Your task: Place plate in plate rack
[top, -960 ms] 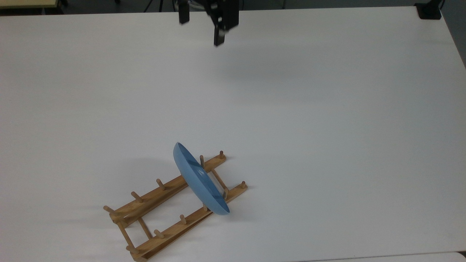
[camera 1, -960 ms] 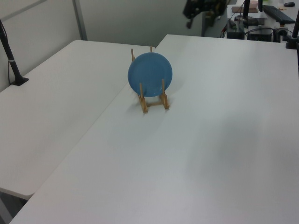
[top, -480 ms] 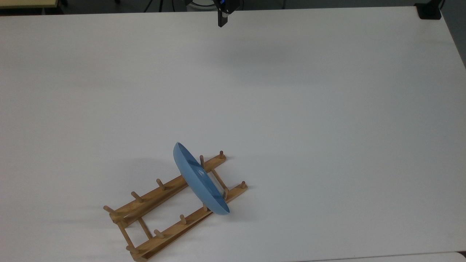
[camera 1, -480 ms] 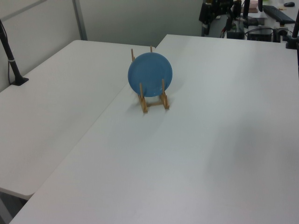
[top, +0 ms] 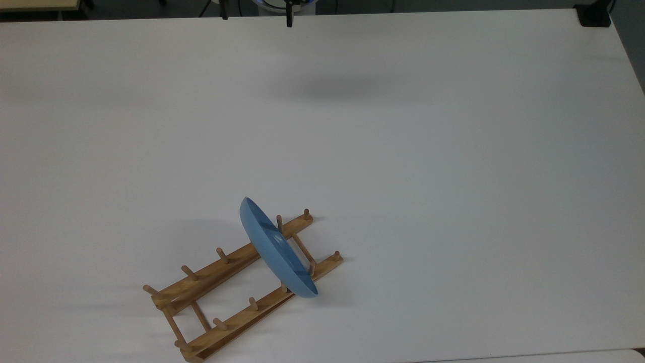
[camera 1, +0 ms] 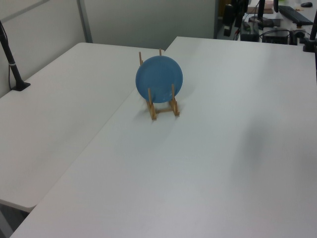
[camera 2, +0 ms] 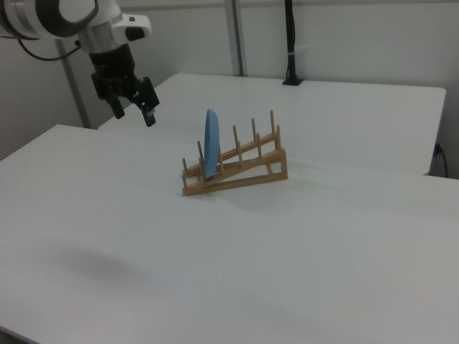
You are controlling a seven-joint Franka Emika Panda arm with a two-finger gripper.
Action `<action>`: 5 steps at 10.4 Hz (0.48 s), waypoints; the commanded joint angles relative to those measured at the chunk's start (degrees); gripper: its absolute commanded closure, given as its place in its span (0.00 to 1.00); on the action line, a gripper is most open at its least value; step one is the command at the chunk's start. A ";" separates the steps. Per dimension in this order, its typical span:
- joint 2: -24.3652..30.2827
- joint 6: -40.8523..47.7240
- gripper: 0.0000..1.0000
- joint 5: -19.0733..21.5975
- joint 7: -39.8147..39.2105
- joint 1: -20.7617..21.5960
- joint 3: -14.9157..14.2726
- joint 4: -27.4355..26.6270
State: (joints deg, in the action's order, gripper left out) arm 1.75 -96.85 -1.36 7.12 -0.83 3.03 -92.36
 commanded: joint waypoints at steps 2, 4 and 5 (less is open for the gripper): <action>1.06 0.43 0.00 0.48 -7.90 0.04 -0.57 -0.89; 0.97 1.31 0.00 0.48 -16.13 -0.14 -0.57 -1.06; 0.97 1.31 0.00 0.48 -16.96 -0.40 -0.57 -1.06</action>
State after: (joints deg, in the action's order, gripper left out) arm 1.75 -96.78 -1.36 -4.55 -1.02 2.72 -92.49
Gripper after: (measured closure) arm 0.000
